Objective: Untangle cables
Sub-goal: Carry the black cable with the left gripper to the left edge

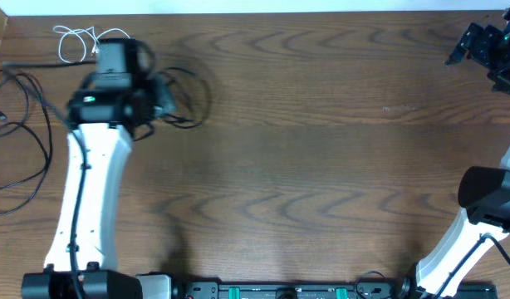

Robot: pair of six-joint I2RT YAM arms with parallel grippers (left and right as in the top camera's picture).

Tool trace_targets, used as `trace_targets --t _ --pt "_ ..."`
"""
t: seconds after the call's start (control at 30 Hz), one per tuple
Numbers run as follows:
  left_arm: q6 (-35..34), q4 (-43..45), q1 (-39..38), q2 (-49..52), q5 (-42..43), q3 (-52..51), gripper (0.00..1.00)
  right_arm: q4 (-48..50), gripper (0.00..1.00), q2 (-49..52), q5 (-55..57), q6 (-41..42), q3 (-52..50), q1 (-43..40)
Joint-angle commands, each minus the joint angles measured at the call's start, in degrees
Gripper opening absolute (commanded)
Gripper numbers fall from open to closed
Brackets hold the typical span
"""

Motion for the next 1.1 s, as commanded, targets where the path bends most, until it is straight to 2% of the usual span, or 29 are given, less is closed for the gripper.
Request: trace_targets --t 0.0,0.27,0.63,0.67,0.83,0.9,1.07 --pt "-4.31 -0.22 6.21 0.13 0.31 0.35 0.08 -0.07 0.99 -1.86 -0.13 0.17 0.7 0.11" --pt "-5.38 3.5 16.5 1.55 2.51 0.28 0.08 -0.07 0.99 -1.86 -0.13 0.17 0.7 0.13" --pt "-5.35 14.29 22.56 8.76 5.29 0.26 0.08 -0.07 0.99 -1.86 -0.13 0.17 0.7 0.13" --pt "-5.35 14.97 23.17 9.84 5.27 0.26 0.13 -0.07 0.99 -1.86 -0.13 0.17 0.7 0.13" --pt "-5.35 13.46 26.88 15.3 5.25 0.26 0.7 -0.07 0.99 -1.86 -0.13 0.17 0.7 0.07" --pt "-5.33 11.93 28.0 17.35 5.25 0.26 0.79 -0.07 0.99 -1.86 -0.13 0.17 0.7 0.07" --pt "-5.35 9.51 29.4 21.07 5.27 0.26 0.8 -0.07 0.99 -1.86 -0.13 0.17 0.7 0.15"
